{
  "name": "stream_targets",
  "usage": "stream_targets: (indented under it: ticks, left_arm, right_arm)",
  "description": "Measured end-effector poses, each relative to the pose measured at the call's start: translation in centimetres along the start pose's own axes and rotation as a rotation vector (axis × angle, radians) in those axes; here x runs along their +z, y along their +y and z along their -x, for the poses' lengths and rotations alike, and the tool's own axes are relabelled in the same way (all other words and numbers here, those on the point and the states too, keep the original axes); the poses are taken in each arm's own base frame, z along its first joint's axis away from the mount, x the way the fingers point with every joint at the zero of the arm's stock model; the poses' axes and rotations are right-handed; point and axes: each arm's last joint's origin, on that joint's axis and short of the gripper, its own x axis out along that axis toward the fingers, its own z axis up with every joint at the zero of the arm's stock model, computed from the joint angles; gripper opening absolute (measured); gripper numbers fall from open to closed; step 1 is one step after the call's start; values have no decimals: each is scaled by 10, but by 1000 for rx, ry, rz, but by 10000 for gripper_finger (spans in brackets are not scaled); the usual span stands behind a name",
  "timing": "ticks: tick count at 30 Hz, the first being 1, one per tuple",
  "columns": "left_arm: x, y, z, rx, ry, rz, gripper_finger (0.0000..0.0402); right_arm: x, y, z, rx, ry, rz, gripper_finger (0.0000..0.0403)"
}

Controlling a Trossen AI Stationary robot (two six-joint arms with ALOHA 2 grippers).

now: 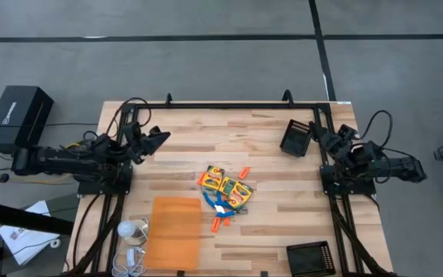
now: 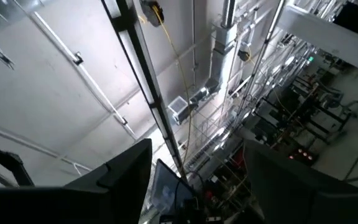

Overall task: Pick & Place School Supplies
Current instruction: Put the bottom yellow crayon box into the orange bin

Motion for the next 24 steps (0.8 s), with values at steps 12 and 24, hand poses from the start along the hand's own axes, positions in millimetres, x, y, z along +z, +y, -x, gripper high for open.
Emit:
stream_targets:
  ticks: [12,24]
  left_arm:
    - [22,-17,-90,148,418,-206,78]
    - [8,5,-141,296,885,-452,78]
  right_arm:
    - [6,53,-78,-115,215,360,244]
    - [-3,98,-179,-296,660,925,244]
